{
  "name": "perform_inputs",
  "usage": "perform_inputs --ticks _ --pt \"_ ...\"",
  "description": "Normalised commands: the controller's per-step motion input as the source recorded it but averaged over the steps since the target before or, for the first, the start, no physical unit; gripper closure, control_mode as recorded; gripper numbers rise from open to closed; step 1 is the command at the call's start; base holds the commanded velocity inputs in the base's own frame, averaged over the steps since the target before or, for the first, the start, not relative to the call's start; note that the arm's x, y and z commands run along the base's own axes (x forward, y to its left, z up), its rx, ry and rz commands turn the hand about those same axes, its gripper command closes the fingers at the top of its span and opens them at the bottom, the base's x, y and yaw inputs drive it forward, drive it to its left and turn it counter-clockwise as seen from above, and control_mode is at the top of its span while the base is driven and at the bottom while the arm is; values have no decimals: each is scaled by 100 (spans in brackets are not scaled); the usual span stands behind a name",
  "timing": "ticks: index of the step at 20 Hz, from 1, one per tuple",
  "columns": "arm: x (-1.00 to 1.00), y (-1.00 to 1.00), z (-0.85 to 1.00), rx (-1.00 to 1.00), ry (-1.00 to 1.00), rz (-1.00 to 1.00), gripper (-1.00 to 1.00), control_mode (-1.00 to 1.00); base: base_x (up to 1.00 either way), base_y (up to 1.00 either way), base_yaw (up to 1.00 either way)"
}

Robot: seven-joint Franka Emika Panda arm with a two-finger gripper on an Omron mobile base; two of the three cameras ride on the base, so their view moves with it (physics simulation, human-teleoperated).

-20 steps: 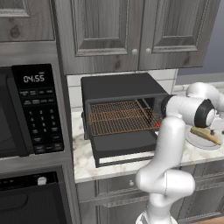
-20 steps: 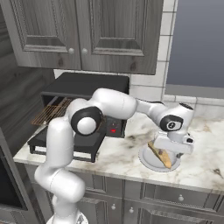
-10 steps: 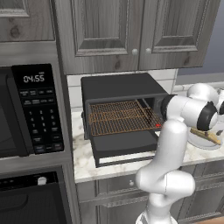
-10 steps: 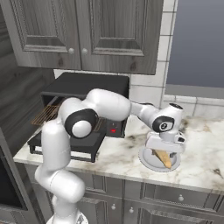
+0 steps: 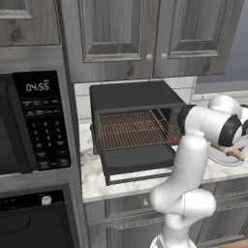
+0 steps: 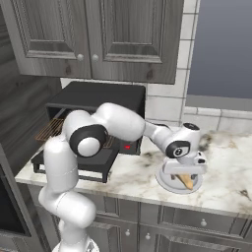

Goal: Pull the toaster oven rack outwards. Pick up the baguette from the plate and place it on the toaster oven rack. Close the toaster oven door fully and set the temperature to the lowest setting.

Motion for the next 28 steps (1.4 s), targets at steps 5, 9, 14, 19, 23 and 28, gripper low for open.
perform_inputs --ticks 5,9,14,19,23,28 --pt "0 0 -22 -3 -13 6 -100 -100 0 0 0" --pt "0 0 0 0 0 0 100 -100 0 0 0" --pt "-31 5 23 0 -16 0 100 -100 0 0 0" --pt "-87 45 79 -11 -28 1 100 -100 0 0 0" --pt "-95 82 99 -21 -23 6 100 -100 0 0 0" --pt "-77 100 90 -28 -4 15 100 -100 0 0 0"
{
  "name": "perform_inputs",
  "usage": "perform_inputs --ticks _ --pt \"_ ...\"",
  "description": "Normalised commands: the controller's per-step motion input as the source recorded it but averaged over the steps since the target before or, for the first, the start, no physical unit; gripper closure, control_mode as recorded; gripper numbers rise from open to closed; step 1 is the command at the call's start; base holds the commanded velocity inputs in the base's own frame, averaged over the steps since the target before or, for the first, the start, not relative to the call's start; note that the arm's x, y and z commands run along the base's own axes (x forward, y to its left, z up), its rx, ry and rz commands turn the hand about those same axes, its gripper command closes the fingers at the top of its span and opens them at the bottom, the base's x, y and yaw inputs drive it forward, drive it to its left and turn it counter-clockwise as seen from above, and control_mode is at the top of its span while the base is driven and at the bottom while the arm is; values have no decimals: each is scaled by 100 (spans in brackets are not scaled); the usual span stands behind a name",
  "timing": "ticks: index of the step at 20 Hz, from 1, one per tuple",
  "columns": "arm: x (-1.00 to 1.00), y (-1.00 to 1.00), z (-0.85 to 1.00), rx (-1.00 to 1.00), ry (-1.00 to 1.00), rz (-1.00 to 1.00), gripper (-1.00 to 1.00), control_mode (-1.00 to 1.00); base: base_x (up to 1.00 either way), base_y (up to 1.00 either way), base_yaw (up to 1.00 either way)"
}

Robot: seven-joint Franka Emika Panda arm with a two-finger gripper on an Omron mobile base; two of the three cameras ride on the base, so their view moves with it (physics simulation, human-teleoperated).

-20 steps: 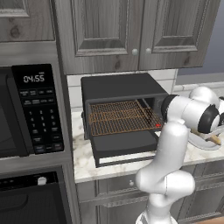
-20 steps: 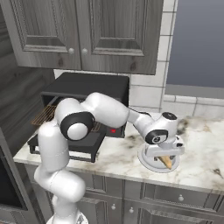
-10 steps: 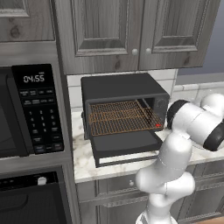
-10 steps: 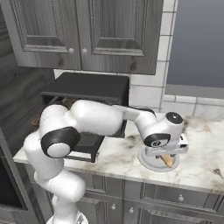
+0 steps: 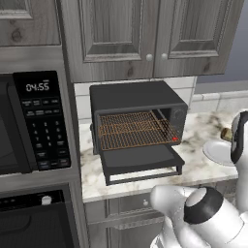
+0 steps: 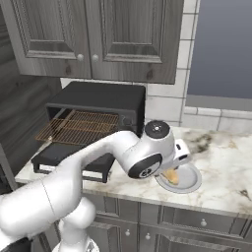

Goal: Pull the toaster oven rack outwards. Pick up the baguette from the plate and place it on the toaster oven rack. Close the toaster oven door fully and set the temperature to the lowest setting.

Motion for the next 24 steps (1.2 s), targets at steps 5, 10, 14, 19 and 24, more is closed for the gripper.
perform_inputs --ticks 5,10,14,19,24 --pt "-36 100 72 -29 0 8 100 -100 0 0 0" --pt "-3 100 88 -7 3 11 100 -100 0 0 0" --pt "1 100 49 0 6 13 100 -100 0 0 0" --pt "13 90 6 12 0 14 100 -100 0 0 0" --pt "30 29 0 24 -1 9 100 -100 0 0 0"
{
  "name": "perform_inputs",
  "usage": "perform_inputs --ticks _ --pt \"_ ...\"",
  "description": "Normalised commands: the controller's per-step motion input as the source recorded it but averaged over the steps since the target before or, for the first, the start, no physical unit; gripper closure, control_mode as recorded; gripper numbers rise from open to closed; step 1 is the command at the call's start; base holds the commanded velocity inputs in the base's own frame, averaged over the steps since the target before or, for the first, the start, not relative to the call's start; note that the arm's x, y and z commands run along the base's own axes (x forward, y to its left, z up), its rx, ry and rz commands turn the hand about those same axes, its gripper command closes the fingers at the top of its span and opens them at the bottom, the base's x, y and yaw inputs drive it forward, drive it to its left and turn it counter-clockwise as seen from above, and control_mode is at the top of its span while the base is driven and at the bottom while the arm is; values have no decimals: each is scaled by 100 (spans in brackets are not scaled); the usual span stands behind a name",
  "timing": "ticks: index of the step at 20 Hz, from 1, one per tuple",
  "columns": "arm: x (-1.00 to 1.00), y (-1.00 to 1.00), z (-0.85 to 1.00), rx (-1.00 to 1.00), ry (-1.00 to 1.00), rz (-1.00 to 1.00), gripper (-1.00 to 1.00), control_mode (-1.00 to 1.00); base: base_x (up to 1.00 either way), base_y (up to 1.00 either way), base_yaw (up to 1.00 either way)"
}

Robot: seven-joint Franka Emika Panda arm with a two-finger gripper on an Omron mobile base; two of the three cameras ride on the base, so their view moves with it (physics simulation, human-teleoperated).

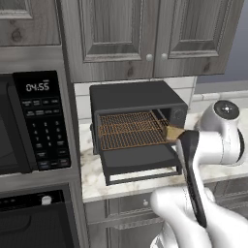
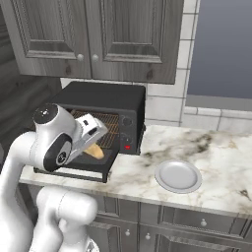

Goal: Pull the toaster oven rack outwards. Pick up the baguette from the plate and place it on the toaster oven rack. Close the toaster oven door fully and set the temperature to the lowest setting.

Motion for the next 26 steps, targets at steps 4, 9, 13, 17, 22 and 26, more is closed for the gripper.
perform_inputs --ticks 4,9,13,17,22,26 --pt "25 6 2 22 0 8 100 -100 0 0 0" --pt "16 22 0 0 0 0 100 -100 0 0 0" --pt "46 70 0 -2 4 3 100 -100 0 0 0" --pt "37 45 -4 0 1 16 100 -100 0 0 0" --pt "52 23 -14 -2 0 26 100 -100 0 0 0" --pt "48 2 -26 -8 2 17 100 -100 0 0 0"
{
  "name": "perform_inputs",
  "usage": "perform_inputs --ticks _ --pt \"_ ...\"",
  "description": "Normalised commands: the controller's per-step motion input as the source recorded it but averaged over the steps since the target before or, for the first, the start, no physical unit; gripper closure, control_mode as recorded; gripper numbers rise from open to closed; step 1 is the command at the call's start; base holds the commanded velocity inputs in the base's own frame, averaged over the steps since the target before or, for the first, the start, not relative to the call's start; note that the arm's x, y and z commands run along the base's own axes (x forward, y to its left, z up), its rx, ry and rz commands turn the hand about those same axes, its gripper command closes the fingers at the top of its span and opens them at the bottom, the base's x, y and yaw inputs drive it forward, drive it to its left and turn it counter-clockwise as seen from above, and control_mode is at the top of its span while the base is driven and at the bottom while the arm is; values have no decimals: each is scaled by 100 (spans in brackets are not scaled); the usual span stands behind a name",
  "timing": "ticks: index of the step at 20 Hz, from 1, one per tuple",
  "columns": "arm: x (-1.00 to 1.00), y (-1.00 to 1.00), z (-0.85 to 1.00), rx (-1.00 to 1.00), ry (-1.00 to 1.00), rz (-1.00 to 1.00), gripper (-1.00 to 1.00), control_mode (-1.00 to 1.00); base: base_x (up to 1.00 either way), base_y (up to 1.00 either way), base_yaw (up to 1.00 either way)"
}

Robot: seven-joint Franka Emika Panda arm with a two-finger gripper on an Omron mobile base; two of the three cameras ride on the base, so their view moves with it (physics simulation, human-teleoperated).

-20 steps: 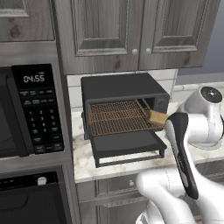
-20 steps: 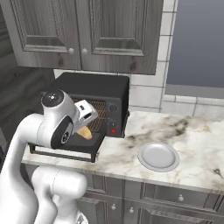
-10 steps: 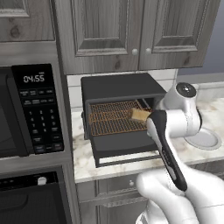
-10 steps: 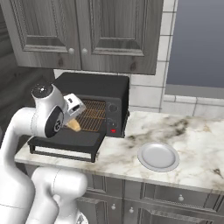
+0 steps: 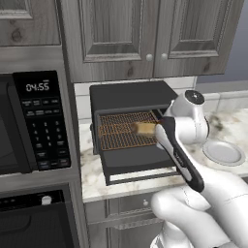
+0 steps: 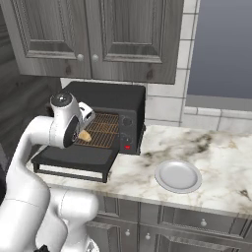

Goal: Pull the toaster oven rack outwards. Pick up the baguette from the plate and place it on the toaster oven rack. Close the toaster oven door fully and set the temperature to the lowest setting.

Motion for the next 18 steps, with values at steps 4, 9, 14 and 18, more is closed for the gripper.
perform_inputs --ticks 4,9,14,18 --pt "58 0 -19 -4 6 4 100 -100 0 0 0" --pt "66 0 -15 -1 13 0 100 -100 0 0 0" --pt "59 2 -19 -3 11 0 100 -100 0 0 0" --pt "35 7 -31 -8 3 0 100 -100 0 0 0"
